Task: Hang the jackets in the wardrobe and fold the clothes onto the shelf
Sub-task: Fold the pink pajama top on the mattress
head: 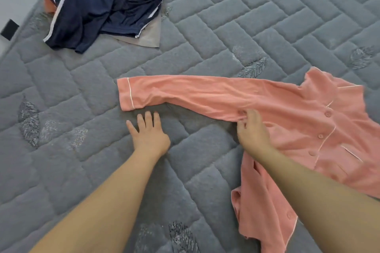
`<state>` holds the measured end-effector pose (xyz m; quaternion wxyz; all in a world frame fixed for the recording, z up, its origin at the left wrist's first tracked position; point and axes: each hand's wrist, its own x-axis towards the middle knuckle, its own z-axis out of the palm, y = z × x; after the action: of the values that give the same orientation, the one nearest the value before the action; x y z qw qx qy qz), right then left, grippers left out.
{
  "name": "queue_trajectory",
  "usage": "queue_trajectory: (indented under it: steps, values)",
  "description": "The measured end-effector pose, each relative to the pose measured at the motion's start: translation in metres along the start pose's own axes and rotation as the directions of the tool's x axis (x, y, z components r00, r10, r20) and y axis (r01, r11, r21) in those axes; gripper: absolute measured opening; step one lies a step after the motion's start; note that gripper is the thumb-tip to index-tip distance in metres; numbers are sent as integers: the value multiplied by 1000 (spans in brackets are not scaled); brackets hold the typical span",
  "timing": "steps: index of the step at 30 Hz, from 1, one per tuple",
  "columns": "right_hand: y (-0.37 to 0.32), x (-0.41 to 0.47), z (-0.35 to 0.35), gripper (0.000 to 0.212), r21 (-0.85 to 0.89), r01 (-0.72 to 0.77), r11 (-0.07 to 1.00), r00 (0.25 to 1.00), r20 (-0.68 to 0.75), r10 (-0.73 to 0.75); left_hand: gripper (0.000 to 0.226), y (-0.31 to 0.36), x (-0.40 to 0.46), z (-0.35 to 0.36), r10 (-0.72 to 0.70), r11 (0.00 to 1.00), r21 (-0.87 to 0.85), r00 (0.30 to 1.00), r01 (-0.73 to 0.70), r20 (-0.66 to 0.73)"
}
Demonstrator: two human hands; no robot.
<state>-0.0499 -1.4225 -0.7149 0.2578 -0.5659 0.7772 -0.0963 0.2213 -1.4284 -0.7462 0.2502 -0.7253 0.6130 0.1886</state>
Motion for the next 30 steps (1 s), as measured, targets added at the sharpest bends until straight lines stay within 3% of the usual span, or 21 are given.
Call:
queue_trajectory:
  steps: [3, 5, 6, 8, 10, 11, 13, 15, 16, 18, 20, 22, 23, 25, 27, 29, 30]
  values:
    - [58, -42, -14, 37, -155, -144, 977, 973, -202, 112, 64, 42, -41, 17, 171, 979, -83, 971, -186, -165]
    - [95, -67, -28, 40, -94, -320, 943, 906, -320, 276, 43, 78, -73, 26, 296, 898, -285, 940, -335, -172]
    - [114, -79, -36, 41, -8, -418, 908, 847, -365, 387, 33, 98, -89, 30, 338, 819, -460, 936, -344, -98]
    - [151, -98, -52, 43, 212, -628, 749, 649, -390, 654, 20, 138, -120, 37, 424, 636, -747, 897, -193, 129]
    - [185, -112, -65, 47, 411, -758, 506, 437, -255, 862, 32, 173, -144, 44, 453, 564, -824, 856, -59, 249]
    - [198, -117, -69, 48, 529, -762, 373, 380, -101, 919, 40, 188, -154, 48, 431, 564, -825, 861, -24, 270]
    - [211, -125, -71, 52, 650, -751, 116, 386, 291, 875, 48, 207, -166, 59, 307, 611, -792, 917, 14, 254]
    - [211, -126, -67, 49, 618, -780, 95, 475, 487, 733, 37, 215, -168, 67, 195, 680, -732, 953, 40, 233]
    - [209, -124, -64, 43, 630, -767, 116, 515, 499, 697, 31, 216, -168, 68, 171, 693, -719, 954, 60, 244]
    - [204, -121, -60, 30, 694, -713, 100, 571, 493, 656, 37, 211, -166, 66, 122, 591, -790, 950, 164, 288]
    - [202, -125, -56, 26, 749, -662, -25, 569, 524, 633, 45, 194, -159, 58, 29, 418, -871, 955, 257, 296]
    - [209, -133, -58, 28, 778, -625, -65, 548, 497, 673, 46, 165, -147, 46, -112, 342, -902, 965, 262, 238]
    - [217, -138, -63, 31, 791, -609, -48, 539, 458, 707, 45, 148, -141, 42, -180, 366, -896, 964, 250, 195]
    - [241, -150, -76, 30, 797, -604, -5, 539, 413, 734, 37, 121, -136, 37, -274, 552, -798, 956, 243, 101]
    - [265, -166, -93, 31, 769, -639, -23, 596, 514, 617, 27, 117, -142, 36, -243, 706, -669, 967, 231, 77]
    - [278, -184, -99, 37, 673, -740, -2, 609, 671, 423, 24, 133, -157, 35, -125, 688, -704, 984, 179, 128]
    - [278, -195, -98, 38, 601, -793, 104, 593, 719, 362, 21, 145, -167, 36, -53, 638, -755, 987, 152, 154]
